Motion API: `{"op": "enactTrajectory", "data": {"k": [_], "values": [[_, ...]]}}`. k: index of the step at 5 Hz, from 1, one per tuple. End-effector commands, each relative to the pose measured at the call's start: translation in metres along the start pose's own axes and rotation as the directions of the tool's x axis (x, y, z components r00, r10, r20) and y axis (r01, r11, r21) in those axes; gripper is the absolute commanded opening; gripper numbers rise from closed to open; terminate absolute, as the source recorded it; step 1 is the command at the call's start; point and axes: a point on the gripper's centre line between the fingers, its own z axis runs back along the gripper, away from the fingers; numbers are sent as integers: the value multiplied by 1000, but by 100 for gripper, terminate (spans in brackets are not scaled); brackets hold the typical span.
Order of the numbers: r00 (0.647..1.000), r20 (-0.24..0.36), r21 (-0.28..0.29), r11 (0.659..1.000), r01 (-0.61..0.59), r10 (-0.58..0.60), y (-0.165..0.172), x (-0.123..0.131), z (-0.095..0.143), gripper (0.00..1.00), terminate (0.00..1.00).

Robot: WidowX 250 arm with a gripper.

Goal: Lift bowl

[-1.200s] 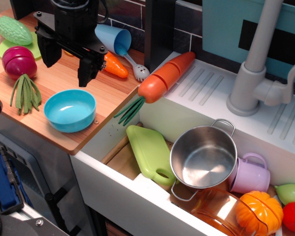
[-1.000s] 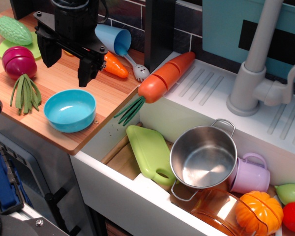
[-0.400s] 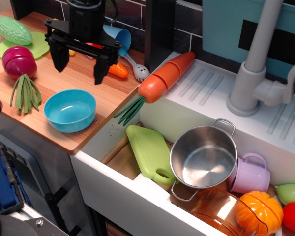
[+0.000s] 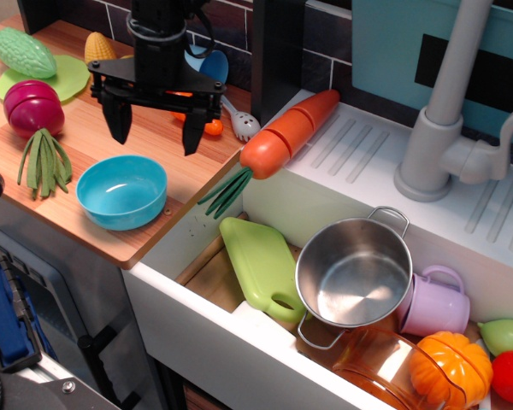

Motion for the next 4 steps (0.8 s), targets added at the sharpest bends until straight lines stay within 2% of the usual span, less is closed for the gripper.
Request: {"op": "enactTrajectory", "data": {"k": [1,2,4], "values": [[1000,16,-5,1000,-19,19,2,3,-1,100,0],[998,-22,-54,997,-56,55,2,3,-9,100,0],[995,-23,-84,992,-96,94,-4,-6,-22,100,0]]}}
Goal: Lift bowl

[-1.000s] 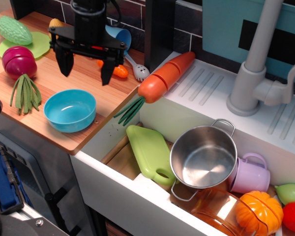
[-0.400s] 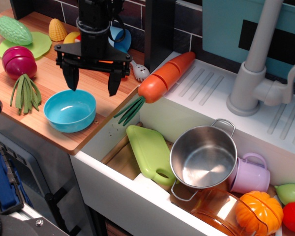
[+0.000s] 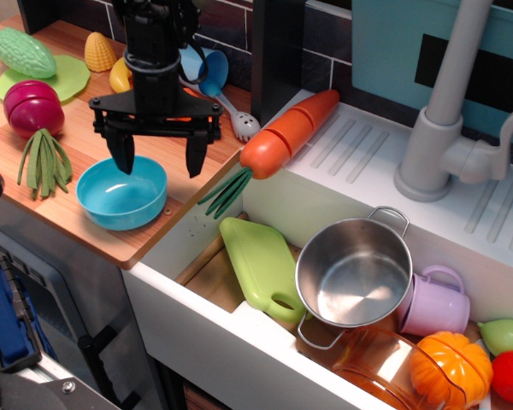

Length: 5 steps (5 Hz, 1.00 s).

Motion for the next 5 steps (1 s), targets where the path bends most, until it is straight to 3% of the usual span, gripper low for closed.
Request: {"op": "enactTrajectory", "data": {"k": [1,2,3,5], "values": [[1000,13,-69,998,-10,11,5,4,-14,100,0],[999,6,-41,999,-36,36,0,5,-19,0,0],[998,-13,-45,998,-54,53,-4,3,-19,0,0],[1000,8,41,999,-27,26,-4,4,11,0,0]]}}
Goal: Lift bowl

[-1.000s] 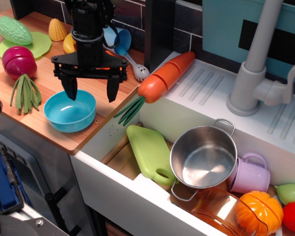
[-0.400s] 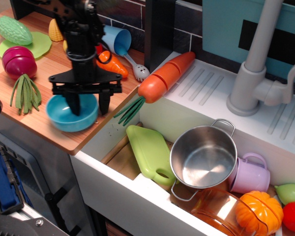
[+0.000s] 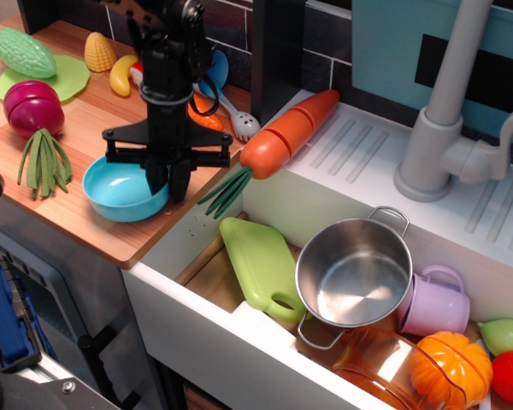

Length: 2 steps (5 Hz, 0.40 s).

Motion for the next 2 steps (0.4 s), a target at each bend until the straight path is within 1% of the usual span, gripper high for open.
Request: {"op": "enactTrajectory", "data": {"k": [1,2], "values": [[993,105,64,997,52,-58,8,16,55,0,0],[986,135,125,989,84,-101,11,14,76,0,0]]}}
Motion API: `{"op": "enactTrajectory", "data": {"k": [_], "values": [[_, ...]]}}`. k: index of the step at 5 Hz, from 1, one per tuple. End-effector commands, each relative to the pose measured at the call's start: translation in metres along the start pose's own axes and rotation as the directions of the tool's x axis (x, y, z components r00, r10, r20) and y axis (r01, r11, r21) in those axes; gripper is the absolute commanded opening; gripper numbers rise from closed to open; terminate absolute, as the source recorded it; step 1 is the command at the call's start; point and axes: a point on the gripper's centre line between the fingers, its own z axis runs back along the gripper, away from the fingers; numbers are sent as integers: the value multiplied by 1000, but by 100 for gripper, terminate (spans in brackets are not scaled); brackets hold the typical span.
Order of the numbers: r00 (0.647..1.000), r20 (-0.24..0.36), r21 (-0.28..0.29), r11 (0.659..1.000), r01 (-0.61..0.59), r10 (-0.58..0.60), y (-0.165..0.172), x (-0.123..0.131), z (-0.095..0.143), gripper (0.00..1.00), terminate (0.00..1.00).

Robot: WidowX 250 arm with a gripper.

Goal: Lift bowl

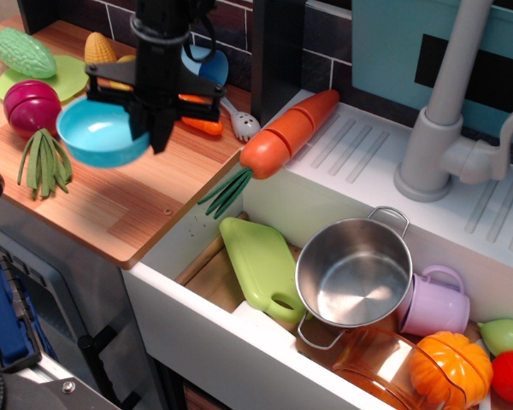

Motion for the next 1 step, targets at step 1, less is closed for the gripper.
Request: {"op": "enactTrajectory", "data": {"k": [1], "values": [[990,128,66,997,46,-54,4,3,32,0,100]]}}
